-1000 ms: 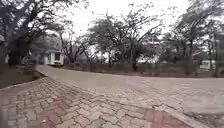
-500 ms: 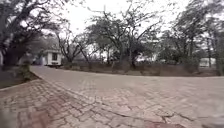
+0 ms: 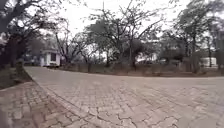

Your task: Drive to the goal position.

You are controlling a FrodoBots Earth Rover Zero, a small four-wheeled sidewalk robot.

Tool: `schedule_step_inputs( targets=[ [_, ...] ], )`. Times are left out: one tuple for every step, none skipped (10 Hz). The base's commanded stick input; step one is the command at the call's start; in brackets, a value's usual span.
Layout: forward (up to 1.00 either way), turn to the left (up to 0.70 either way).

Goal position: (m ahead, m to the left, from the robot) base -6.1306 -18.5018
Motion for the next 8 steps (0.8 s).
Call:
schedule_step_inputs(
  targets=[
    [0.70,-0.34],
    [0.70,-0.34],
    [0.70,-0.34],
    [0.70,-0.33],
    [0.70,-0.33],
    [0.70,-0.33],
    [0.70,-0.33],
    [0.70,-0.33]
  ],
)
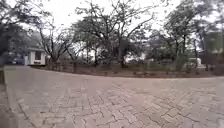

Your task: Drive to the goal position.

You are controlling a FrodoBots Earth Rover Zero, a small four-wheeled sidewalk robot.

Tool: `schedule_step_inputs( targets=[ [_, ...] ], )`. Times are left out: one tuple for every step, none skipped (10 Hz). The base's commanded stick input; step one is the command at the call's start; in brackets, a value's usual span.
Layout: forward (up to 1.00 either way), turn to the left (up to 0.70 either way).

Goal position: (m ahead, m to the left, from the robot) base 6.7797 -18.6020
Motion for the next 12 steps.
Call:
schedule_step_inputs(
  targets=[
    [0.70,-0.33],
    [0.70,-0.33],
    [0.70,-0.33],
    [0.70,-0.33],
    [0.70,-0.33],
    [0.70,-0.33],
    [0.70,-0.33],
    [0.70,-0.30],
    [0.70,-0.29],
    [0.70,-0.28],
    [0.70,-0.24],
    [0.70,-0.03]
  ],
)
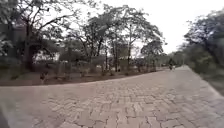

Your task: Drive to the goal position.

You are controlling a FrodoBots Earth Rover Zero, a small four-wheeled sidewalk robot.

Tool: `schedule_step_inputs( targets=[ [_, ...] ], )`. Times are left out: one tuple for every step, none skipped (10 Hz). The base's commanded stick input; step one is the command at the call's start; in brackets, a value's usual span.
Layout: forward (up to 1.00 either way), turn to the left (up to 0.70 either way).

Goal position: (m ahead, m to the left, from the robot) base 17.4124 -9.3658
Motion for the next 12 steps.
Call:
schedule_step_inputs(
  targets=[
    [0.70,-0.01],
    [0.70,0.00],
    [0.70,0.00],
    [0.70,0.00],
    [0.70,0.00],
    [0.70,0.00],
    [0.70,0.00],
    [0.70,0.00],
    [0.70,0.00],
    [0.70,0.00],
    [0.70,0.00],
    [0.70,0.00]
  ],
)
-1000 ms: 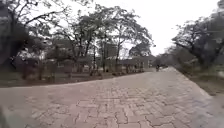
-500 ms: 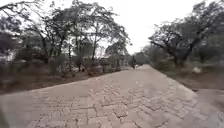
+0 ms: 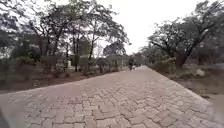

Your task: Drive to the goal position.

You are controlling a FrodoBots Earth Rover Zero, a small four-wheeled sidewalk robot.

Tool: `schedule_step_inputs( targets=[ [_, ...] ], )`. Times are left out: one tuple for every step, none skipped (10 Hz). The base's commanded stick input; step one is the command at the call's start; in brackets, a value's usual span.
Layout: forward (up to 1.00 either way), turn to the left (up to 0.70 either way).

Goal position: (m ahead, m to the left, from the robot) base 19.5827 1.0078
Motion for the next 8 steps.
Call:
schedule_step_inputs(
  targets=[
    [0.70,0.00],
    [0.70,0.00],
    [0.70,-0.31],
    [0.70,-0.33],
    [0.70,-0.34],
    [0.70,-0.34],
    [0.70,-0.34],
    [0.70,-0.33]
  ],
)
